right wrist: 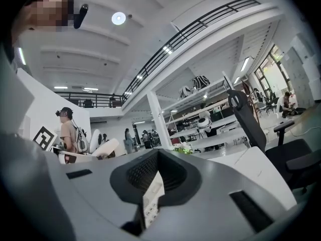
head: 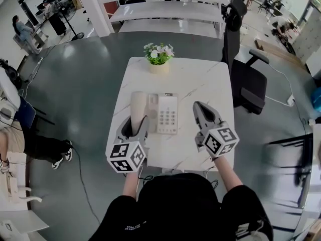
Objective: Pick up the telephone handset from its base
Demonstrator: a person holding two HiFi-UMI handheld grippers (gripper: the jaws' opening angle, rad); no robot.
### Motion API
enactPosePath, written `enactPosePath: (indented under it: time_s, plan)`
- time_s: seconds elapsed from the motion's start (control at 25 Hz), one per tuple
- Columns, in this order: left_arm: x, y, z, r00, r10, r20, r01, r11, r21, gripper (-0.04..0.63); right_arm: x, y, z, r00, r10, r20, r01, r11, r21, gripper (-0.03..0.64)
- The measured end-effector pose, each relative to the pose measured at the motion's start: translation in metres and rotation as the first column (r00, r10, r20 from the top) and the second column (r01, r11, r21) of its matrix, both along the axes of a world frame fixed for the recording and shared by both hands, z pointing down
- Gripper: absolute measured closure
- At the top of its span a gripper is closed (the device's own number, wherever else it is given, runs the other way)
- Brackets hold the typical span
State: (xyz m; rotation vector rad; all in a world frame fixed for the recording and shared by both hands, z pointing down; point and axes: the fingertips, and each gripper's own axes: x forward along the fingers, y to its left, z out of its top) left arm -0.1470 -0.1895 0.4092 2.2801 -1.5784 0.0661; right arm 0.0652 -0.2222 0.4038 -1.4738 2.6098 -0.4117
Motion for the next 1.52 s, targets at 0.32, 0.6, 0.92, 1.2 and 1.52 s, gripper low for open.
enactPosePath:
  time_s: [0.32, 0.6, 0.92, 1.2, 1.52]
  plan:
    - [-0.008, 0.012, -0.025, 0.999, -0.016, -0.031, 0.018, 0.998, 0.063, 0.388, 0.005, 0.005, -0.021, 1.0, -0.002, 0.026, 0.001, 0.999, 0.048, 0.626]
    - [-0.018, 0.015, -0.042, 0.998, -0.036, -0.053, 0.042, 0.993, 0.111, 0.388, 0.013, 0.008, -0.035, 0.999, 0.011, 0.046, -0.015, 0.997, 0.082, 0.626]
    - [-0.029, 0.018, -0.053, 0.996, -0.062, -0.068, 0.072, 0.986, 0.15, 0.387, 0.022, 0.008, -0.045, 0.999, 0.024, 0.047, -0.029, 0.994, 0.11, 0.626]
    - [-0.029, 0.022, -0.054, 0.994, -0.079, -0.074, 0.09, 0.983, 0.161, 0.387, 0.025, 0.009, -0.044, 0.999, 0.02, 0.03, -0.023, 0.993, 0.112, 0.626]
    - [-0.029, 0.022, -0.056, 0.994, -0.084, -0.075, 0.096, 0.982, 0.161, 0.387, 0.024, 0.01, -0.046, 1.0, 0.014, -0.002, -0.014, 0.992, 0.124, 0.626]
